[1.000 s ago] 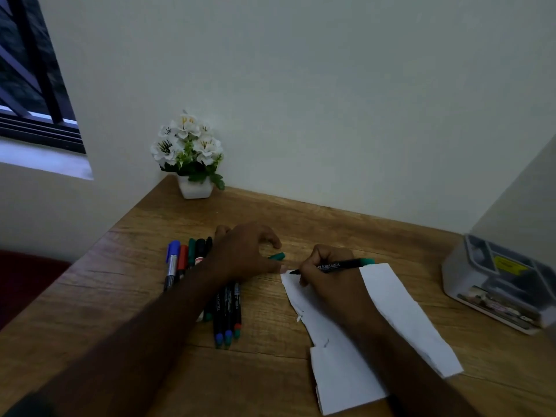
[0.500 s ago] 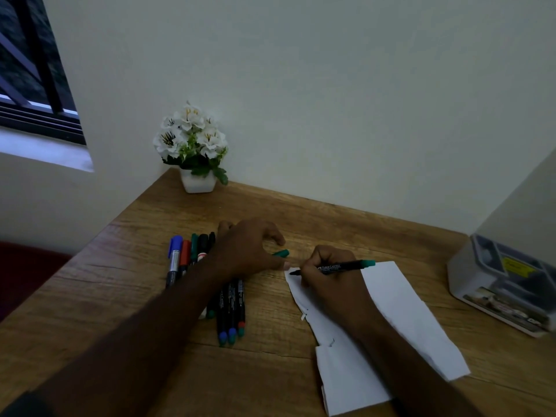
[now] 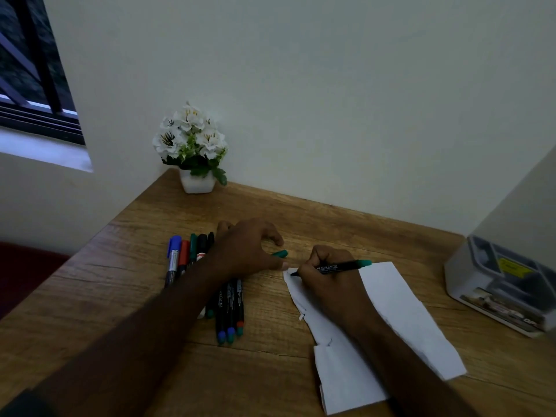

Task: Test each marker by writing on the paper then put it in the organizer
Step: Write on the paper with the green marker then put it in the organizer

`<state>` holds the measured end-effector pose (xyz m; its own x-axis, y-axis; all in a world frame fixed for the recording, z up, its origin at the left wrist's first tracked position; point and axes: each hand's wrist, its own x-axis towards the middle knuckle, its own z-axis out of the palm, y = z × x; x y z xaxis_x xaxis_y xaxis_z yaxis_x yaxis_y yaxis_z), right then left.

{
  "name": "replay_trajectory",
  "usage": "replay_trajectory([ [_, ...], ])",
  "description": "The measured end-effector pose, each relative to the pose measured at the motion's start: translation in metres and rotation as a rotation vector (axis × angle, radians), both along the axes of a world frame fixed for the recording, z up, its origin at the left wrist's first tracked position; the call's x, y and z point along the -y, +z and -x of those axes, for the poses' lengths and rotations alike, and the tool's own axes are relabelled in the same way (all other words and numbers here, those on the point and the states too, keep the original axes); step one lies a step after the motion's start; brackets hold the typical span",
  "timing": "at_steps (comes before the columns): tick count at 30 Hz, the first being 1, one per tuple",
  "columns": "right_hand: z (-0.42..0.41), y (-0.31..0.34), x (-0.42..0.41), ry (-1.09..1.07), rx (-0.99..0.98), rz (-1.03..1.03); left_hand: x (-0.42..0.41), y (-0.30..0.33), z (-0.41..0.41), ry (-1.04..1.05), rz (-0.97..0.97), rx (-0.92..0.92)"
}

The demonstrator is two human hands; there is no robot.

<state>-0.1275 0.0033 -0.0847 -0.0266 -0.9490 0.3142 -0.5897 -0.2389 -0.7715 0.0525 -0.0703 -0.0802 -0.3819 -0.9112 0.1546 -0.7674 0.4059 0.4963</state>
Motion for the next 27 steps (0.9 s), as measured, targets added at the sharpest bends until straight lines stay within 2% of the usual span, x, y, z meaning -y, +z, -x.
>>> replay_trajectory([
  [3,0.0036,0.0031,-0.0012,0.055,0.022,-0.063,0.0003,0.0004,0.0007,-0.003,0.003,-0.003],
  [7,-0.0006,0.0012,-0.0029,-0.010,0.014,0.002,-0.0010,0.0013,0.0007,-0.003,0.005,-0.009],
  [27,-0.0016,0.0018,-0.0010,0.005,0.032,-0.004,0.0008,-0.0006,0.0006,-0.009,0.014,0.023],
])
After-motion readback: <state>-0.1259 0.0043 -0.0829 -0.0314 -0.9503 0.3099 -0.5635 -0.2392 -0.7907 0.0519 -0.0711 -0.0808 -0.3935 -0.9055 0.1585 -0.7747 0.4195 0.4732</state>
